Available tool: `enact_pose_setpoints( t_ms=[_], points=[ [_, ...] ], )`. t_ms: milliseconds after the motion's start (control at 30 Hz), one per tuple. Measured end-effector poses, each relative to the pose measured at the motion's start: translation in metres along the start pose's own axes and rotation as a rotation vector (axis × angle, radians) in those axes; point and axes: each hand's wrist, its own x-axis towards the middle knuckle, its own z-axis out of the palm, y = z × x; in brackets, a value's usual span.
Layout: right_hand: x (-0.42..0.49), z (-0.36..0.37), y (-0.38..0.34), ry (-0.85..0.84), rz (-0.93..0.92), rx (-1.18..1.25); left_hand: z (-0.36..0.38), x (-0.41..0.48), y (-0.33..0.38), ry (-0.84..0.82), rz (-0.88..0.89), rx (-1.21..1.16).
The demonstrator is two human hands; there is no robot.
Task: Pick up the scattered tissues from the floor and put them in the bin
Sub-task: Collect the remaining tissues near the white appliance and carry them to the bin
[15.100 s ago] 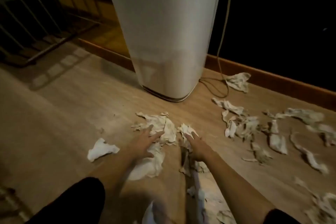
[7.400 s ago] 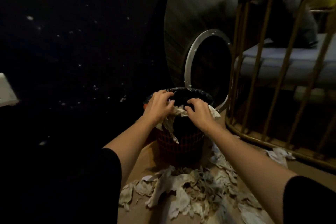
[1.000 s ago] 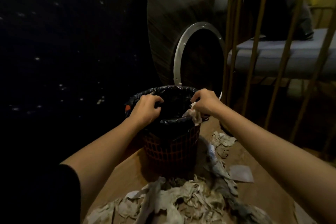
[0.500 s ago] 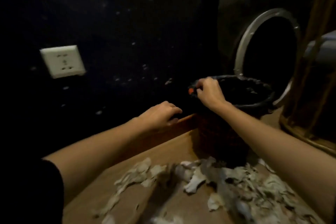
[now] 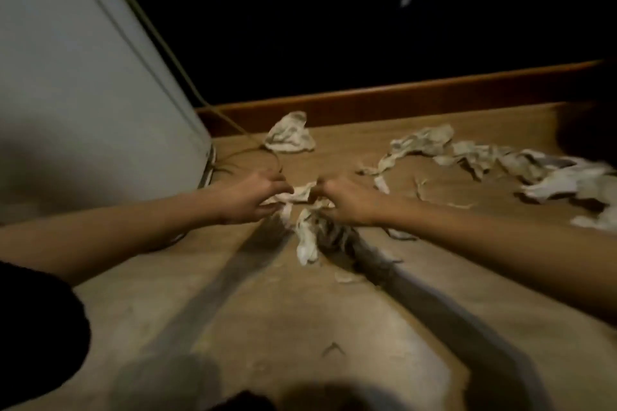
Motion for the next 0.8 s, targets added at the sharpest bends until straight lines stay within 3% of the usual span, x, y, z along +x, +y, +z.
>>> enact_pose_setpoints(
  t_ms=[200,467,667,800],
  points=[
    [-0.046,0.118,-0.068,-0.068,-0.087,0.217,0.080,-0.077,-0.002,-0.051,-0.095,-0.166],
    [-0.092,0.214,-0.118,0.010,-0.274,0.323,0.135,-0.069,0.004,0.040,-0.103,-0.290],
    [-0.097,0.205,-0.105,0.113,-0.126,0.362,0.152,-0.094,0.012,0.133,-0.130,-0.277],
    [-0.098,0.170,-0.050,0.414,0.246,0.286,0.174,-0.111,0.009,0.202,-0.172,-0.319]
  ],
)
